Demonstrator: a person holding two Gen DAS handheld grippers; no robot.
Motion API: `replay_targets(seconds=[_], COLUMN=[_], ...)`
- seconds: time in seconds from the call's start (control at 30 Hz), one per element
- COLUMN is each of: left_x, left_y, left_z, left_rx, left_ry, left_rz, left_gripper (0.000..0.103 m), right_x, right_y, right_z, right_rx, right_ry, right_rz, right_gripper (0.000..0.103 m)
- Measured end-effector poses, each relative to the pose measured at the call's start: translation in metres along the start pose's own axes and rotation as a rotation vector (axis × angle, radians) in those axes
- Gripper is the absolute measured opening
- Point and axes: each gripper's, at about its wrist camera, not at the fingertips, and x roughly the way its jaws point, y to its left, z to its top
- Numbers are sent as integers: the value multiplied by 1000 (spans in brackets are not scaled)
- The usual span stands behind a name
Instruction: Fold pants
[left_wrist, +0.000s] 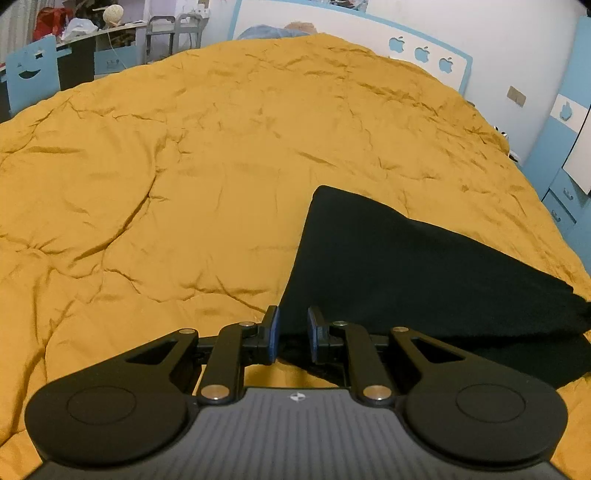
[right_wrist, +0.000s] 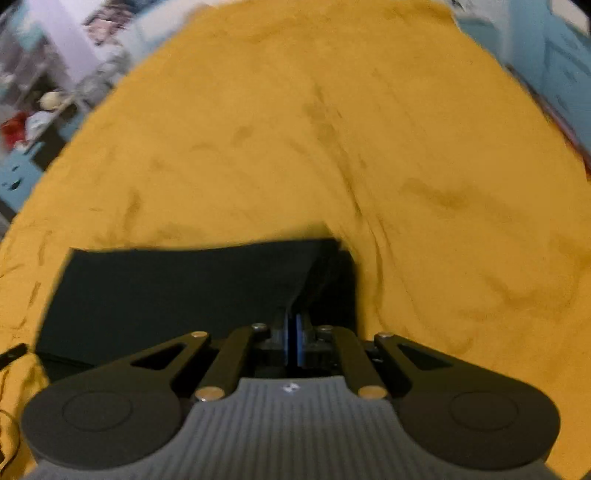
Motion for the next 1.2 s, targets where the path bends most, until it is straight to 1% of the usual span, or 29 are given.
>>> replay_targets(seconds=[0.07,0.13,0.27,0.3,0.4,0.43,0.5,0.57,0.6,0.63,0.67,0.7,0.77,0.8,0.87,0.9,0.97,1.0,1.1,1.2], left_x=[0,-1,0,2,6,6,7,8,8,8,8,9,15,20,32,38,45,48,53,48], left_y=[1,2,4,4,2,2,1,0,0,0,1,0,-5,-12,-25,-32,-42,-45,-43,-32], left_z=[1,1,2,2,3,2,2,2,4,6,9,12,19,22,22,20,12,6,-11,-22], left_rx=[6,5,-18,-20,-18,-16,-3,18,25,26,21,15,16,27,66,92,145,169,224,231], left_ry=[2,1,0,5,16,20,30,35,34,31,24,16,8,4,14,22,31,38,68,71], left_rz=[4,6,-15,-17,-15,-22,-25,-26,-26,-28,-32,-38,-54,-75,-98,-95,-84,-78,-37,-34], left_gripper=[17,17,17,17,17,17,17,17,17,17,17,17,17,17,17,17,17,17,17,17], right_x=[3,2,-27,-28,3,11,12,6,2,-3,-6,-13,-22,-23,-19,-14,-4,1,14,17], right_y=[-4,0,10,12,8,4,-1,0,1,5,7,10,21,29,48,56,63,63,54,46], right_z=[-2,1,6,5,-2,-5,-11,-15,-17,-21,-23,-26,-32,-35,-45,-50,-60,-65,-83,-94], right_rx=[13,1,-47,-58,-87,-79,-64,-73,-81,-96,-112,-124,-144,-167,-239,-273,-300,-303,-284,-260], right_ry=[-10,-28,-122,-126,-38,-32,-62,-92,-98,-111,-131,-160,-204,-222,-253,-262,-267,-260,-232,-243], right_rz=[4,6,55,45,-52,-57,-55,-77,-108,-156,-181,-180,-123,-96,-89,-95,-105,-111,-119,-108], right_gripper=[0,0,0,0,0,0,0,3,3,6,8,8,8,8,8,8,14,20,21,21])
